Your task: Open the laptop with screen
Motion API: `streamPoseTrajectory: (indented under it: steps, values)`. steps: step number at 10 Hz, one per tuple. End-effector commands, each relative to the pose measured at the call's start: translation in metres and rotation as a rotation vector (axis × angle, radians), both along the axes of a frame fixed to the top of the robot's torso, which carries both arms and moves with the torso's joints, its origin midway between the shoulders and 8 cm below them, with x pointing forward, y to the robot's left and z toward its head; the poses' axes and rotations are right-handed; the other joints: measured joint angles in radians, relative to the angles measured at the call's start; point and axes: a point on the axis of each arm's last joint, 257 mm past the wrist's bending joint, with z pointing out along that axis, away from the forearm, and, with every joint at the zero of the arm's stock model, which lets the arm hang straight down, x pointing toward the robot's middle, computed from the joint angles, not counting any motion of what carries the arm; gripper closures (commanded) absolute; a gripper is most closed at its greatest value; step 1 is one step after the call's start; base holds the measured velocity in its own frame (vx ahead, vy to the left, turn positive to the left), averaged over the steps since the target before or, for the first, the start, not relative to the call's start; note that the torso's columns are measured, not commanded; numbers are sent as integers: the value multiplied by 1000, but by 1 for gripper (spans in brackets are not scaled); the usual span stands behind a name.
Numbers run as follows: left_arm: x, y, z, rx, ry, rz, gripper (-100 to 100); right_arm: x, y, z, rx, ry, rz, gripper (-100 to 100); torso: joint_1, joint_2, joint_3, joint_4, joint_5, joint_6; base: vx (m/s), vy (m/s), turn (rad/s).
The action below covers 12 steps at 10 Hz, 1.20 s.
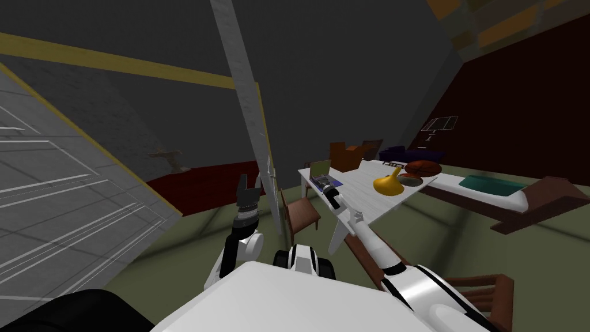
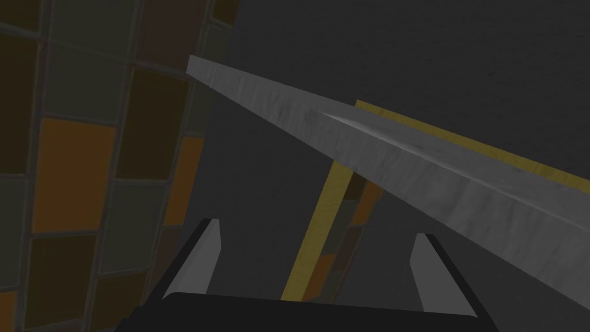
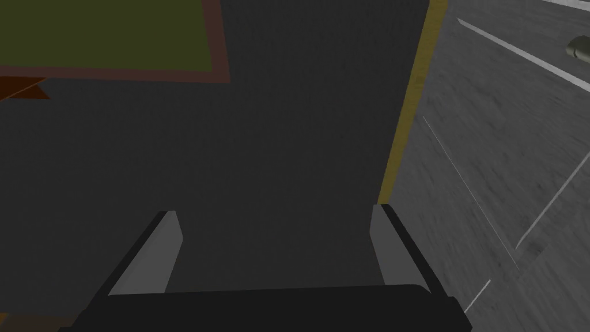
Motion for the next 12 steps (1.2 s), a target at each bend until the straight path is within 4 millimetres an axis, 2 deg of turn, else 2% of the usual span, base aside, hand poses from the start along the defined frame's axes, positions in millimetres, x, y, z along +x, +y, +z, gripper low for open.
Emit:
streamPoseTrajectory:
  steps: [1, 2, 3, 4, 5, 6, 7, 8, 9, 10, 11, 12]
  values:
    - [0, 0, 0, 0, 0, 0, 0, 16, -4, -3, -126, -18, -21, -100, 0, 0, 0, 0, 0, 1, 35, -4, 208]
    - [0, 0, 0, 0, 0, 0, 0, 18, -9, -14, -133, 4, -31, -100, 0, -1, -1, 0, 0, 0, 37, -6, 88]
    - [0, 0, 0, 0, 0, 0, 0, 27, -10, -8, -212, -23, -39, -100, 0, -1, 0, 0, 0, 1, 36, -9, 137]
    - [0, 0, 0, 0, 0, 0, 0, 29, -17, -20, -220, 0, -50, -100, 0, 0, 0, 0, 0, 0, 38, -13, 88]
    - [0, 0, 0, 0, 0, 0, 0, 29, -17, -20, -220, 0, -50, -100, -1, 0, 0, 0, 0, 1, 22, -5, -4]
    - [0, 0, 0, 0, 0, 0, 0, 39, -21, -17, -300, -18, -63, -100, 0, 1, 0, 0, 0, 1, 33, -3, 175]
    - [0, 0, 0, 0, 0, 0, 0, 40, -26, -24, -306, -3, -70, -100, 0, 0, 0, 0, 0, 0, 35, -10, 104]
    - [0, 0, 0, 0, 0, 0, 0, 49, -31, -19, -383, -24, -82, -100, 0, 0, 0, 0, 0, 1, 39, -14, 135]
    - [0, 0, 0, 0, 0, 0, 0, 50, -37, -27, -389, -7, -90, -100, 0, -1, -1, 0, 0, 0, 36, -18, 123]
    - [0, 0, 0, 0, 0, 0, 0, 59, -42, -21, -463, -30, -102, -100, -1, 0, 0, 0, 0, 1, 47, -17, 164]
    - [0, 0, 0, 0, 0, 0, 0, 60, -48, -30, -470, -11, -110, -100, 0, -1, 0, 0, 0, 0, 45, -17, 86]
    - [0, 0, 0, 0, 0, 0, 0, 68, -57, -26, -544, -26, -126, -100, 0, 0, 0, 0, 0, 1, 45, -20, 141]
